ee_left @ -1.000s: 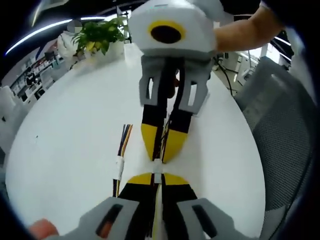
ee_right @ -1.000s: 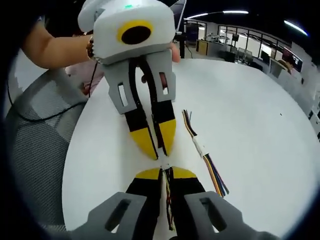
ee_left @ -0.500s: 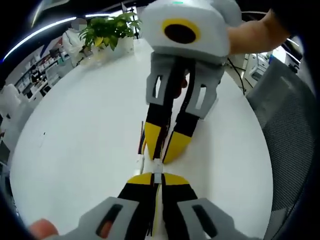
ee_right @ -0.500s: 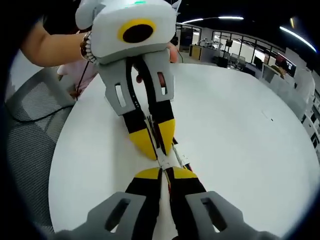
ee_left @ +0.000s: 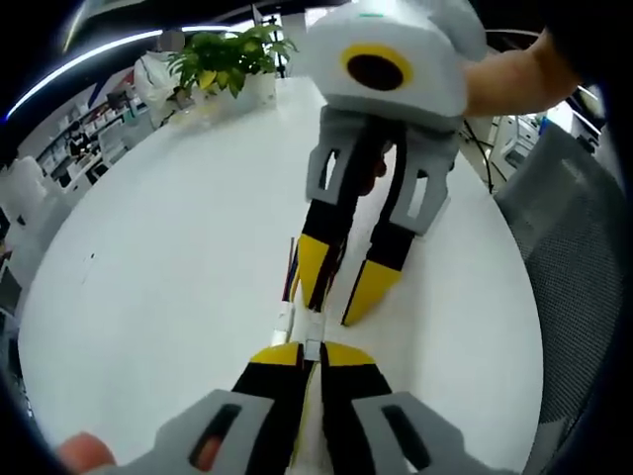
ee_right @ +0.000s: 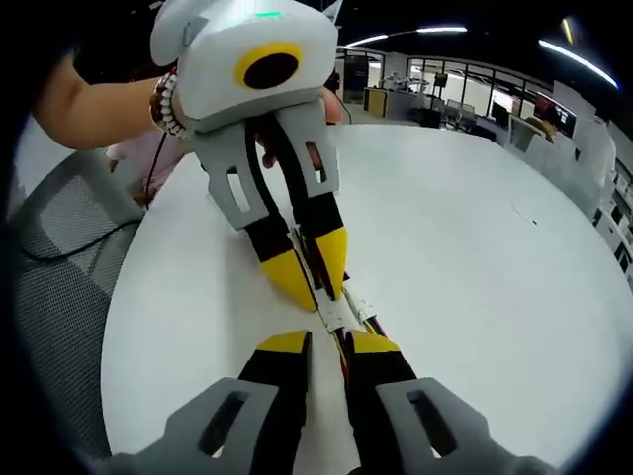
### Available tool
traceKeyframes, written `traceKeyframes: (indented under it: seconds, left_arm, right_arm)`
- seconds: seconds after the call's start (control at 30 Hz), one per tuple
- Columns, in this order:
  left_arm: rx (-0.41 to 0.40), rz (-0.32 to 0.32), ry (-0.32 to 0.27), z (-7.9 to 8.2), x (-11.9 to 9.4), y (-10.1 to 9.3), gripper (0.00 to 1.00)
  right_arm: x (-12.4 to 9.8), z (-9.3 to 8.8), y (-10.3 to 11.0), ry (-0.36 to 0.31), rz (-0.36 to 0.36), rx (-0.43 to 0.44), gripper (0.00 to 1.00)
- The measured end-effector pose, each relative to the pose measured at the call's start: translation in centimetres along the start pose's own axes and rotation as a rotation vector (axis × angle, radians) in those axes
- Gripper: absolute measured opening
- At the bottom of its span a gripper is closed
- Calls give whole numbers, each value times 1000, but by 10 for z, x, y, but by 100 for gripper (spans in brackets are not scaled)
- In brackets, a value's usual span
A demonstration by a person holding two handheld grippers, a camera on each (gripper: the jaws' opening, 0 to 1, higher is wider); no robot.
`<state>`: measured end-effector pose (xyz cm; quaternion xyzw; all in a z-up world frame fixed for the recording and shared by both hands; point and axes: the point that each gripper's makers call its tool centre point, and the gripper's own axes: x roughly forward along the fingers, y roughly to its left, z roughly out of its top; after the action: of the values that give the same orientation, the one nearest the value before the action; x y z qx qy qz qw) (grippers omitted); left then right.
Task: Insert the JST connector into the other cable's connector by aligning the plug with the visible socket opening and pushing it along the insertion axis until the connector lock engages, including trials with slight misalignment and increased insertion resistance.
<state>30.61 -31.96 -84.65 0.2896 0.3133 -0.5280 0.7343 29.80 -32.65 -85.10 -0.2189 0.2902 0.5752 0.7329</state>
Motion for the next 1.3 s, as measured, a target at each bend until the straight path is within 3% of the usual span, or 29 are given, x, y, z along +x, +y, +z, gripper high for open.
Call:
traceKeyframes:
  seconds: [0.33, 0.5, 0.6, 0.67, 0.77, 0.9, 1.0, 1.2, 1.3]
  left_arm:
    - [-44, 11, -26, 4, -8, 1, 7]
    - [-74, 24, -41, 9, -18, -3, 13]
    - [-80, 33, -51, 14, -24, -8, 13]
    - [-88, 32, -49, 17, -26, -13, 16]
    - [-104, 37, -59, 23, -33, -20, 20]
    - [-151, 61, -95, 28, -44, -27, 21]
    - [-186, 59, -117, 29, -53, -35, 22]
    - [-274, 122, -188, 35, -77, -36, 24]
    - [-273, 173, -223, 42, -95, -38, 29]
  right_arm:
    - [-10, 4, -2, -10, -22, 12, 12]
    - [-22, 11, 0, -37, -49, 32, 17]
    - [-32, 21, 4, -96, -56, 80, 19]
    - [-37, 24, 6, -116, -69, 124, 25]
    - [-43, 25, 10, -103, -91, 114, 39]
    - [-57, 31, 19, -118, -119, 94, 42]
    - [-66, 32, 22, -128, -144, 112, 50]
    - [-80, 26, 39, -104, -194, 132, 60]
    - [-89, 25, 49, -93, -220, 119, 66]
